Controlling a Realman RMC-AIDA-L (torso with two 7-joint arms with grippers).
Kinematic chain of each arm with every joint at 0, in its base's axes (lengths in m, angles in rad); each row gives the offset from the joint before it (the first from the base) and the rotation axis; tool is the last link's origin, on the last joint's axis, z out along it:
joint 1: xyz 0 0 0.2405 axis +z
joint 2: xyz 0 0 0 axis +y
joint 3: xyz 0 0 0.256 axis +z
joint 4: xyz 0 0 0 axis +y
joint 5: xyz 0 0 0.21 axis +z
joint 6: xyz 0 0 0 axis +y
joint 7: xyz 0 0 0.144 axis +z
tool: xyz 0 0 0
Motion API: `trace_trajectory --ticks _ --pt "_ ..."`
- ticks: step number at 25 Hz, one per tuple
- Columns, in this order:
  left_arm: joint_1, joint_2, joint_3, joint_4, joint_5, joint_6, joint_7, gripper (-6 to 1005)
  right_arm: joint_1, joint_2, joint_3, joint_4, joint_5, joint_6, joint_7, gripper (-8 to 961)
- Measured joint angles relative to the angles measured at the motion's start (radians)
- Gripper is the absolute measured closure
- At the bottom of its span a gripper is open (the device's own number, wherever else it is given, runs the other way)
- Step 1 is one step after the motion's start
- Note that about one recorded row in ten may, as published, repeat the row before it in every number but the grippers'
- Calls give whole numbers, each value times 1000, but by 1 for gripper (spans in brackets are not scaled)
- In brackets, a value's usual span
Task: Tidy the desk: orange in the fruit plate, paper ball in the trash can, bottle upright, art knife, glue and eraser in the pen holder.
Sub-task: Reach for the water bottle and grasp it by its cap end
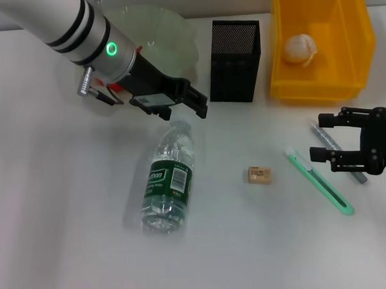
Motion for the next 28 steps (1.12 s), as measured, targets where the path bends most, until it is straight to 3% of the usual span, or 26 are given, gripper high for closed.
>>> trace_trajectory --ticks 11,28 --pt "6 -2 52 -47 -1 -76 0 215 3 2 0 0 0 2 0 204" --pt "6 -6 53 -106 -22 -143 16 215 13 4 3 0 0 4 0 205"
